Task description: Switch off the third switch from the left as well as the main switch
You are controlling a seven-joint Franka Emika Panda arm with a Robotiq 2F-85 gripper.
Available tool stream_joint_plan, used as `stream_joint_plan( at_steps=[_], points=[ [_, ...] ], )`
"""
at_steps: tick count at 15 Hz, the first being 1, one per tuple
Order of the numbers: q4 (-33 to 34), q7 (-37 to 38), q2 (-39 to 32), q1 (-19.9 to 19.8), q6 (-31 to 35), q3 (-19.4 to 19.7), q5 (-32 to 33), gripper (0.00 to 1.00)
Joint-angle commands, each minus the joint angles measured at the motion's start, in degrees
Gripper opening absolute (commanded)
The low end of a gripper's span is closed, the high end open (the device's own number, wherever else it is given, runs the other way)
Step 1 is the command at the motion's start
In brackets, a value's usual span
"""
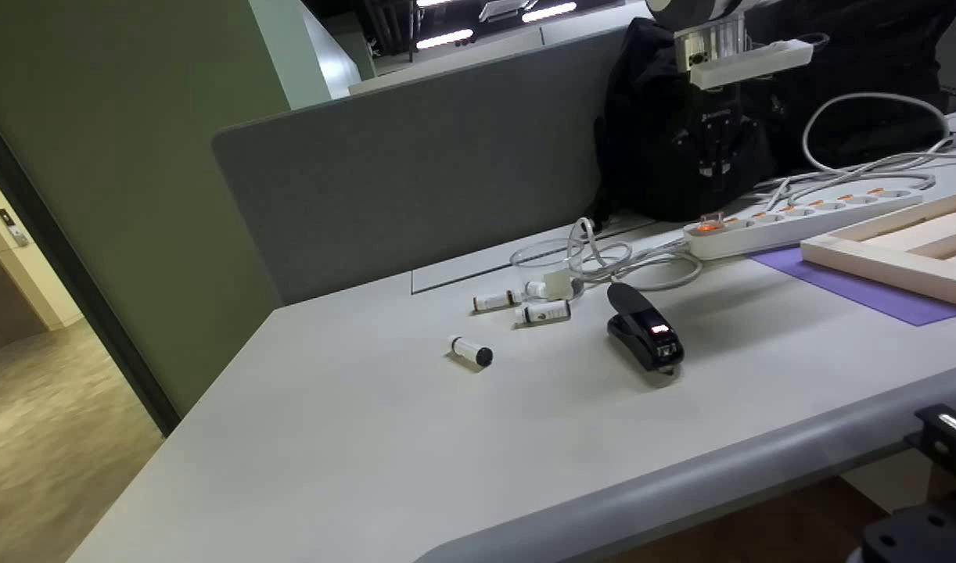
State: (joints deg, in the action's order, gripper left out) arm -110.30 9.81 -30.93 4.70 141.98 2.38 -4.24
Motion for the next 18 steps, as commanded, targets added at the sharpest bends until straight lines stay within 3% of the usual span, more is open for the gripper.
stream_joint_plan(
  at_steps=[1, 18],
  points=[
    [1.54, 0.41, -0.78, -2.0, -5.46, -2.19, -3.11, 0.0],
    [1.73, -3.56, -6.37, -6.23, 5.24, -6.01, -11.41, 0.0]
  ],
)
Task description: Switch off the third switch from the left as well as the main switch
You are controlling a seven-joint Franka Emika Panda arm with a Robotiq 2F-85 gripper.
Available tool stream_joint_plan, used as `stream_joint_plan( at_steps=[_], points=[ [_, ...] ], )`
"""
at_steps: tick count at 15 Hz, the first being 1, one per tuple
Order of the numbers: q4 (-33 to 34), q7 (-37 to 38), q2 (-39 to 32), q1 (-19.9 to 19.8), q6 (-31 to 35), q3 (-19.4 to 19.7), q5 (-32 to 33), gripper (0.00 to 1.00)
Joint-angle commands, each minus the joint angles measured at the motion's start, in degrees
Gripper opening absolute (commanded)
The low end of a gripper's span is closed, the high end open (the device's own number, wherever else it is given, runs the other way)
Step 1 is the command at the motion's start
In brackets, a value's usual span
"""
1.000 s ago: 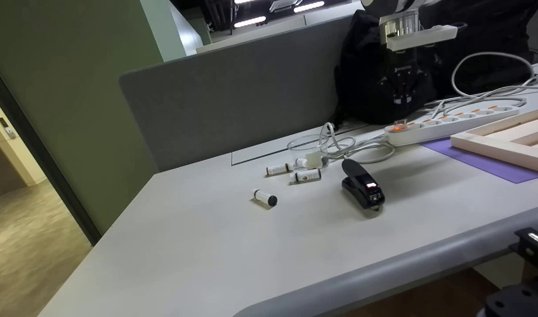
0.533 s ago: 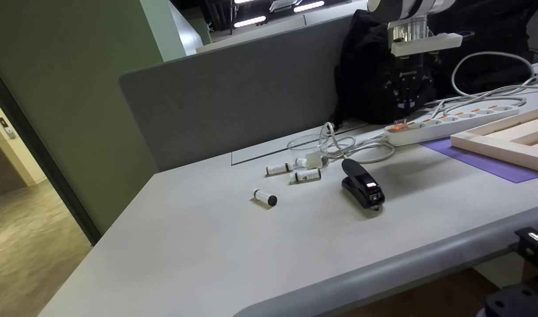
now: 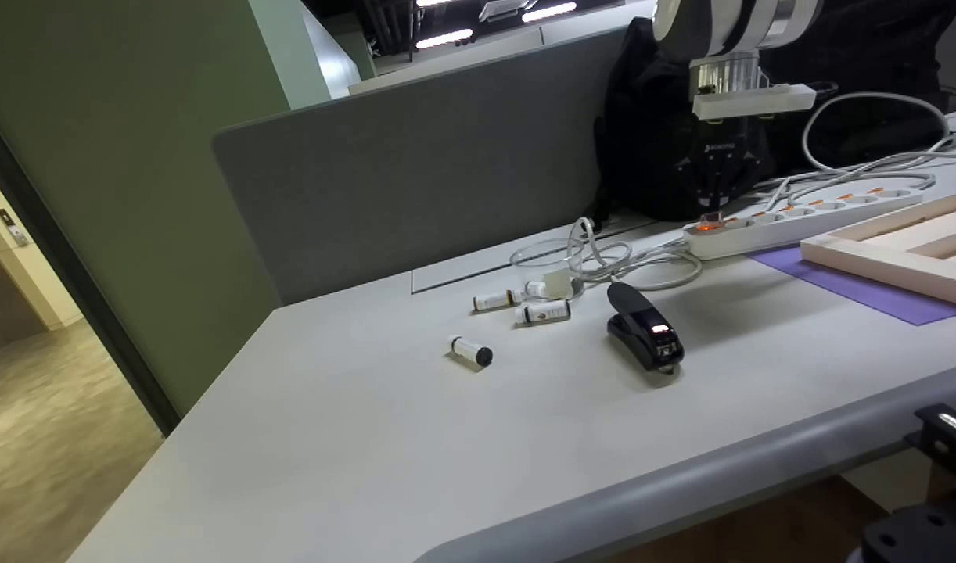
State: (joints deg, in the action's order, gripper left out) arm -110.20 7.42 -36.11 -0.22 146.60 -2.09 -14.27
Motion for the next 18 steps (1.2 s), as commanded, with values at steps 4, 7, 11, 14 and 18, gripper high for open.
stream_joint_plan(
  at_steps=[4, 7, 11, 14, 18],
  points=[
    [1.76, -1.76, -1.94, -1.61, 1.25, -2.28, -1.65, 0.0],
    [1.9, -1.59, -2.73, -1.42, 1.53, -2.05, -1.26, 0.0],
    [1.51, -1.09, -3.53, 0.28, 1.96, -1.14, 0.74, 0.0],
    [-0.36, -0.98, -3.2, 2.87, 3.75, -0.25, 4.1, 0.0],
    [-2.36, 0.36, -2.51, 7.48, 6.67, 2.32, 11.66, 0.0]
  ],
)
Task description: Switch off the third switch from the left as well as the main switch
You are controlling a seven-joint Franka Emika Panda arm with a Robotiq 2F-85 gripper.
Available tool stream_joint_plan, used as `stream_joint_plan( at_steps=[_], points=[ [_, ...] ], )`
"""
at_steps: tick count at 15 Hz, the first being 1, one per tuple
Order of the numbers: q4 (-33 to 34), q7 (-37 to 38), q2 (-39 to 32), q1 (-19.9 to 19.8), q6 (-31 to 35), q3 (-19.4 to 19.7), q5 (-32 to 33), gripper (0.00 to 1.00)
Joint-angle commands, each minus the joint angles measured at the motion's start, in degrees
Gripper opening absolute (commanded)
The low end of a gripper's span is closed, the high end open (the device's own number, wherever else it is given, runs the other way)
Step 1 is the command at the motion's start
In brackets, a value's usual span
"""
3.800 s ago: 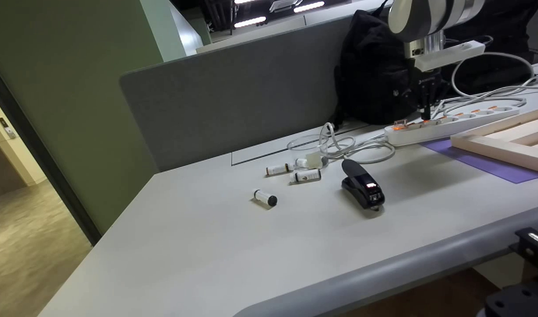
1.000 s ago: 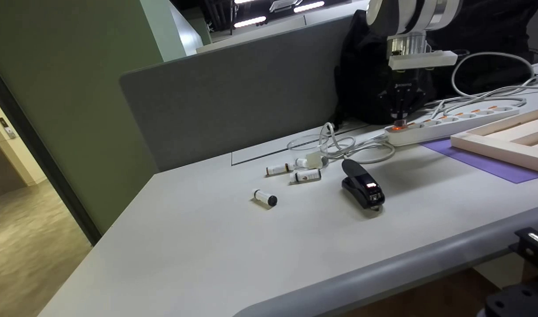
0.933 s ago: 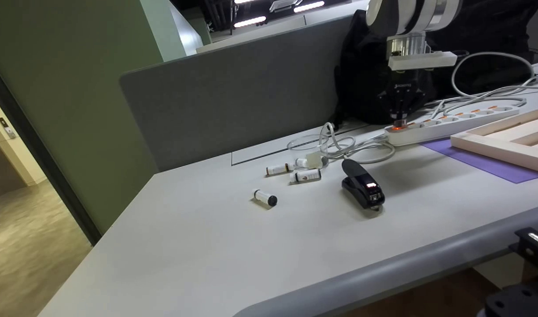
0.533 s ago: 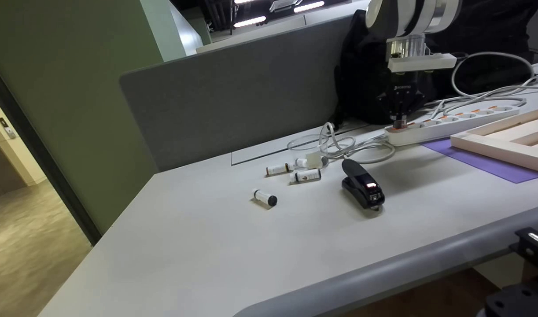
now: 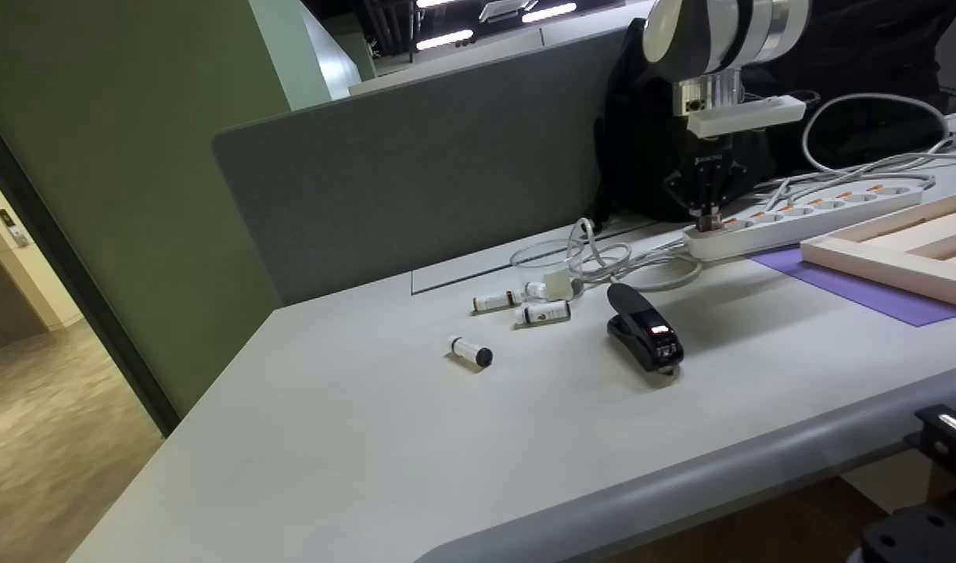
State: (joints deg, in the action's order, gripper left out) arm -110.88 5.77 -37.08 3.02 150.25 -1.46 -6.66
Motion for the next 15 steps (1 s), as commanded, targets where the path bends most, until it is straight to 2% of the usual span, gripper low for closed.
stream_joint_plan(
  at_steps=[1, 5, 7, 9, 11, 13, 14, 15],
  points=[
    [-1.93, 2.58, -1.46, 5.75, 3.56, 2.8, 6.4, 0.0],
    [-3.41, 5.2, -0.62, 11.95, 6.27, 8.2, 16.54, 0.0],
    [-2.96, 6.15, 1.98, 13.33, 4.57, 9.71, 19.08, 0.0],
    [-2.21, 6.06, 6.35, 13.22, 0.88, 10.4, 19.44, 0.0],
    [-1.39, 5.15, 10.25, 11.3, -1.55, 9.24, 17.82, 0.0],
    [0.77, 3.47, 14.21, 8.93, -7.82, 7.73, 16.33, 0.0],
    [2.53, 2.12, 16.02, 7.95, -14.19, 7.45, 15.93, 0.26],
    [2.2, 0.0, 17.82, 6.09, -18.44, 6.57, 14.72, 0.26]
  ],
)
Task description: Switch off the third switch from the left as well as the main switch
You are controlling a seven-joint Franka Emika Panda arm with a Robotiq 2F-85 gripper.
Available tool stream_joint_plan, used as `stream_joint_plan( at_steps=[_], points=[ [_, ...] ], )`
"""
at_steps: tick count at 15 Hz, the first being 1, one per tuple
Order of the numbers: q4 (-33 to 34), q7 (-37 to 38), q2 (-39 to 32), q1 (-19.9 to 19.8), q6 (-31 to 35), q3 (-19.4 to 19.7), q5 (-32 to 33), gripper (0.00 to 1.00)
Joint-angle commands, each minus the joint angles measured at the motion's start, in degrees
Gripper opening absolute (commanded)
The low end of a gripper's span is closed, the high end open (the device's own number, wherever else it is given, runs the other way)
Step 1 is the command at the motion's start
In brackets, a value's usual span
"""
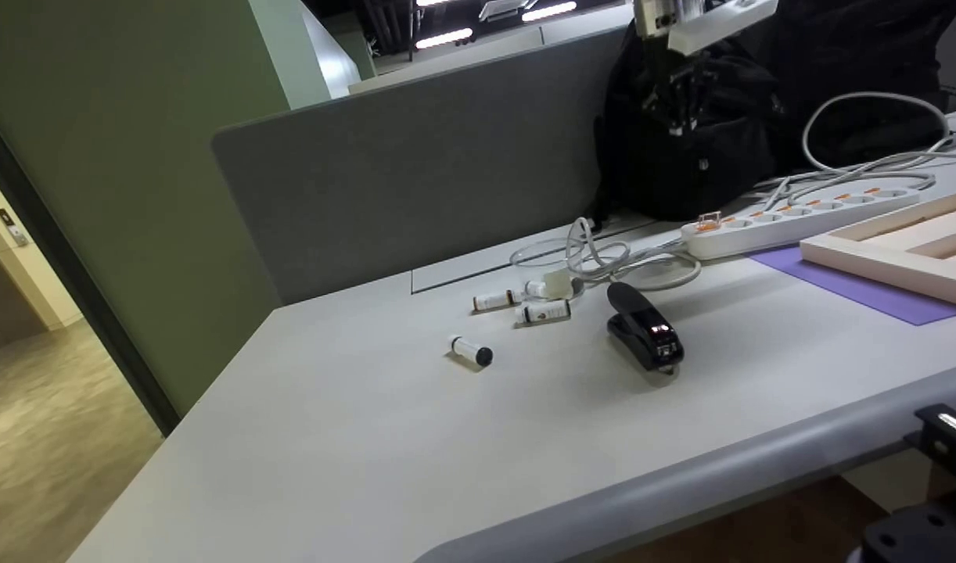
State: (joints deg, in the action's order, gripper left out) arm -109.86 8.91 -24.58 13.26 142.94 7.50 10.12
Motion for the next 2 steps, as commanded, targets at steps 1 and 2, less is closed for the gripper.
stream_joint_plan(
  at_steps=[1, 2],
  points=[
    [0.93, -0.29, 2.23, -3.16, -5.01, -2.64, 0.6, 0.07],
    [1.26, -1.64, 4.19, -4.42, -8.62, -3.2, -0.23, 0.15]
  ],
)
